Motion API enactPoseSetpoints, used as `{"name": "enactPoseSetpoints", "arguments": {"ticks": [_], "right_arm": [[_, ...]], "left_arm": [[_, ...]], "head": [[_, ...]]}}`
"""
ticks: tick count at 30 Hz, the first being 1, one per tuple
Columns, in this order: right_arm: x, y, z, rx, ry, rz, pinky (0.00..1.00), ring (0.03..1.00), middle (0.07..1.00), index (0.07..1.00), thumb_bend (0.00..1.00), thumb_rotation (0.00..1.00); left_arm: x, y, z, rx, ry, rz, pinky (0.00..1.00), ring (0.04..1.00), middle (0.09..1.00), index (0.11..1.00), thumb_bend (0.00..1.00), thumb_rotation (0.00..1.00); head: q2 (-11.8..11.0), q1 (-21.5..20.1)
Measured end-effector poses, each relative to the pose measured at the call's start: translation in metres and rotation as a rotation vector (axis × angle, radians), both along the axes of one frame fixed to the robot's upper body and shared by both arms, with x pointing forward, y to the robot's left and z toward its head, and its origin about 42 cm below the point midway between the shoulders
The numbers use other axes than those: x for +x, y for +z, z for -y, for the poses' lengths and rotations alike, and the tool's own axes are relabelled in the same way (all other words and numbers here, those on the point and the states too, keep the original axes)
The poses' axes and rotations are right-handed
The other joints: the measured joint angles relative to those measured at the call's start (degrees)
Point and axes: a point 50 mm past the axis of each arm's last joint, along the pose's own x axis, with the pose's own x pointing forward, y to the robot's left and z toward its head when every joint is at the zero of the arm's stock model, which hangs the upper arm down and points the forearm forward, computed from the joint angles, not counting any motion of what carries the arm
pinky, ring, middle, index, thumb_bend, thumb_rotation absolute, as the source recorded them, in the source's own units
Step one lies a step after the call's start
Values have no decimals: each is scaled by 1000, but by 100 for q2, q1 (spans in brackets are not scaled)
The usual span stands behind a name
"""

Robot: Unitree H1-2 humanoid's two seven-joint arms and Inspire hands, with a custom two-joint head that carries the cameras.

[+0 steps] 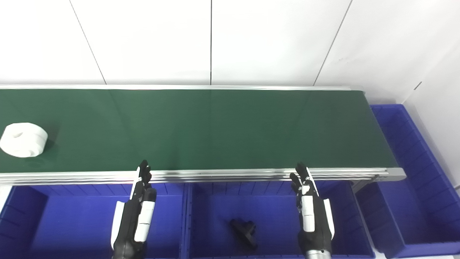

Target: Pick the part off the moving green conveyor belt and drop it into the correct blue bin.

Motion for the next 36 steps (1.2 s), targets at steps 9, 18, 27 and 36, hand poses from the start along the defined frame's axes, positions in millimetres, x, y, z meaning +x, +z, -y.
{"name": "enactPoseSetpoints", "arguments": {"ticks": [9, 18, 27, 36], "right_arm": [[-3, -6, 15, -26, 9, -19, 956, 942, 966, 975, 755, 989], [-8, -23, 30, -26, 15, -60, 982, 955, 971, 966, 787, 975], [-9, -36, 38, 3, 4, -66, 1000, 976, 995, 988, 709, 1000], [-9, -44, 47, 7, 4, -82, 1000, 997, 1000, 1000, 673, 1000]], "left_arm": [[2, -1, 17, 1, 14, -5, 1000, 993, 1000, 1000, 708, 1000], [1, -8, 21, -8, 20, -20, 1000, 990, 997, 1000, 698, 977], [-1, -21, 22, 1, 29, -34, 958, 965, 989, 1000, 723, 944], [0, -31, 23, 41, 26, -2, 901, 957, 987, 988, 667, 914]], "head": [[-220, 386], [-536, 738], [-958, 1178], [-1388, 1740]]}}
